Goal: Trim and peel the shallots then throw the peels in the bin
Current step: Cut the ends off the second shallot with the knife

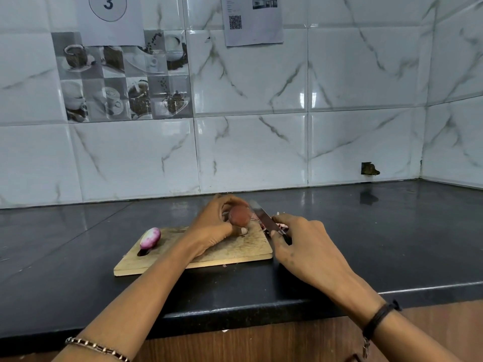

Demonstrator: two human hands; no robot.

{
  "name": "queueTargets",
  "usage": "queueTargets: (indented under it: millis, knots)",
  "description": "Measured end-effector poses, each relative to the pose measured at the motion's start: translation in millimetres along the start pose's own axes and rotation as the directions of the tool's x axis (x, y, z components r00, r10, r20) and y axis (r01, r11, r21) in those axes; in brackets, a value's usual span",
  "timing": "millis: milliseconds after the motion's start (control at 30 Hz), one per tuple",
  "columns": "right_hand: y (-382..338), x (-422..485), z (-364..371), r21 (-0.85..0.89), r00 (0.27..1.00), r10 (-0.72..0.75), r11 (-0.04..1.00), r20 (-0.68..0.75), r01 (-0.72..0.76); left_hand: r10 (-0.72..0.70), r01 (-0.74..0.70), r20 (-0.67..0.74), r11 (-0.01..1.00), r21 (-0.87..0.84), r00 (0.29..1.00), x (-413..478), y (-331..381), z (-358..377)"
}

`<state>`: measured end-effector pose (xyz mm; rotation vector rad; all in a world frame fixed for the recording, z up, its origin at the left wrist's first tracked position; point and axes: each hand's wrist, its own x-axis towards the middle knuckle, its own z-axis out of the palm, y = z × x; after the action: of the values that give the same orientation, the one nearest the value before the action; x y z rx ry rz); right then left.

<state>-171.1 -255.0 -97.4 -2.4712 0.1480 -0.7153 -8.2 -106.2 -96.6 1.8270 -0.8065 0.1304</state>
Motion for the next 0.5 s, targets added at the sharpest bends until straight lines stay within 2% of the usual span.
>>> queueTargets:
  millis: [233, 500]
  knots:
    - [4.5, 5.7, 0.5, 0.017, 1.0, 0.023, 1.0, 0.021, -0.024, 0.019, -0.007, -0.063, 0.983, 0.182, 0.998, -2.9, 4.4, -1.0]
    - [3.3, 0.5, -1.6, 0.047, 1.0, 0.016, 0.999, -0.017, -0.015, -0.036, 0.04, -0.041, 0.995, 0.095, 0.998, -1.9, 5.3, -1.0]
